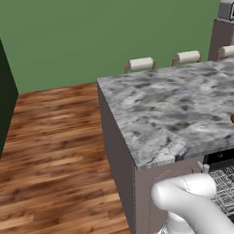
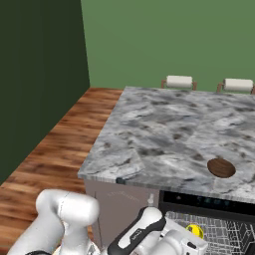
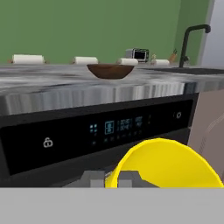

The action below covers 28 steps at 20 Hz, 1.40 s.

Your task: Pick up the cup and bowl from the counter, place them in the dishwasher, and close the dishwasher door.

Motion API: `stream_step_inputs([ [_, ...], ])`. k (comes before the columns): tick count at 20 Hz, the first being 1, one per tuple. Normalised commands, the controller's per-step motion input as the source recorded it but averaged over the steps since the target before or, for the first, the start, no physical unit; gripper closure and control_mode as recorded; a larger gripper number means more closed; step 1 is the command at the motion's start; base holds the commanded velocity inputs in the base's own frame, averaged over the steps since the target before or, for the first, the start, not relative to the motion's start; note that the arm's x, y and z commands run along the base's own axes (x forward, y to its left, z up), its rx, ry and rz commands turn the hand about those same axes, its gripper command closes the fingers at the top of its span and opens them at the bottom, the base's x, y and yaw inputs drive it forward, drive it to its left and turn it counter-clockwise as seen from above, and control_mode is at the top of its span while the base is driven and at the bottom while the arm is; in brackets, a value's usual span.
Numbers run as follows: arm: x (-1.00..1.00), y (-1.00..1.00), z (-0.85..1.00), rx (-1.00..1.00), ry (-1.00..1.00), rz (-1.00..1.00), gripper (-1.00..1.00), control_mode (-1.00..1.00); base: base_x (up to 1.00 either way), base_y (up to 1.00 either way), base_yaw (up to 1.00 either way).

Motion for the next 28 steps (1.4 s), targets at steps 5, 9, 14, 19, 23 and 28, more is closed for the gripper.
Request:
stream_step_inputs([
  [5,0.20,-0.13,-0.38,0.00,0.06,0.00,1.00,-1.00,0.00,0.00,0.00],
  [9,0.26,-0.19,-0.21,0.00,0.04,0.00,1.00,-1.00,0.00,0.00,0.00],
  [14,0.32,-0.23,-0.19,0.00,0.04,0.00,1.00,-1.00,0.00,0.00,0.00],
  [19,0.26,-0.19,-0.33,0.00,0.06,0.00,1.00,-1.00,0.00,0.00,0.00],
  [23,0.16,-0.14,-0.44,0.00,0.05,0.00,1.00,-1.00,0.00,0.00,0.00],
  [28,0.09,-0.13,-0.37,0.00,0.03,0.00,1.00,-1.00,0.00,0.00,0.00],
])
